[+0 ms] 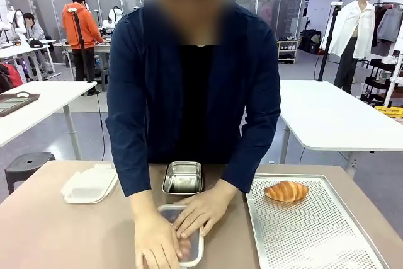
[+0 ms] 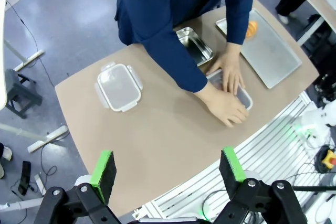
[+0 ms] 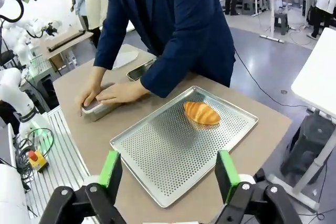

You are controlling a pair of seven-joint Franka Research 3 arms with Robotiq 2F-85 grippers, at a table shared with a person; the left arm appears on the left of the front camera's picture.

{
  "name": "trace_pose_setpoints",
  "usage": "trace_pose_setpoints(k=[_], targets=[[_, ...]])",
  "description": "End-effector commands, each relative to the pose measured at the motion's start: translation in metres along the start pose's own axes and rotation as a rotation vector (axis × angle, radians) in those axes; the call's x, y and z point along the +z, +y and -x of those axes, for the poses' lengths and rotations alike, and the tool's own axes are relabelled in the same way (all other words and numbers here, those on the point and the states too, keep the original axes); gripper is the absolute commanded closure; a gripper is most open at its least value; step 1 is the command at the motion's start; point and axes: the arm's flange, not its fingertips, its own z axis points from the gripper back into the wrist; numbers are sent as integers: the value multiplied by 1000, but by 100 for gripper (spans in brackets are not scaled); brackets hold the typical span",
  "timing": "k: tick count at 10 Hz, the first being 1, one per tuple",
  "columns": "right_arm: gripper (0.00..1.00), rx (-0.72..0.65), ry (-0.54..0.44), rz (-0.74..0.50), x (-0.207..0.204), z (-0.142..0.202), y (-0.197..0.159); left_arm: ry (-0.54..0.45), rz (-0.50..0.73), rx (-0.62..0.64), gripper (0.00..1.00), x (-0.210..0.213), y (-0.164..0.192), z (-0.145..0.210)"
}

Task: Place the bread into the airtight container.
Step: Pick up a Butter Roll and place it into an empty Airtight Container.

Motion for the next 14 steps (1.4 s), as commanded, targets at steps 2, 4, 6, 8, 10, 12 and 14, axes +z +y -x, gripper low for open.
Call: trace_pose_setpoints(k=[2,4,6,8,10,12,14], targets=[[10,21,-8,14,7,6,8,-3,21,-17,0,0,-1,-1],[10,21,-8,14,7,6,8,-3,21,-17,0,0,-1,-1],[10,21,-8,14,7,6,8,-3,21,-17,0,0,-1,-1],[10,21,-8,14,7,6,8,-3,21,-17,0,0,-1,-1],[10,21,-8,14,7,6,8,-3,21,-17,0,0,-1,-1],[10,21,-8,14,7,6,8,-3,21,-17,0,0,-1,-1],[10,21,-8,14,7,6,8,-3,21,-17,0,0,-1,-1]])
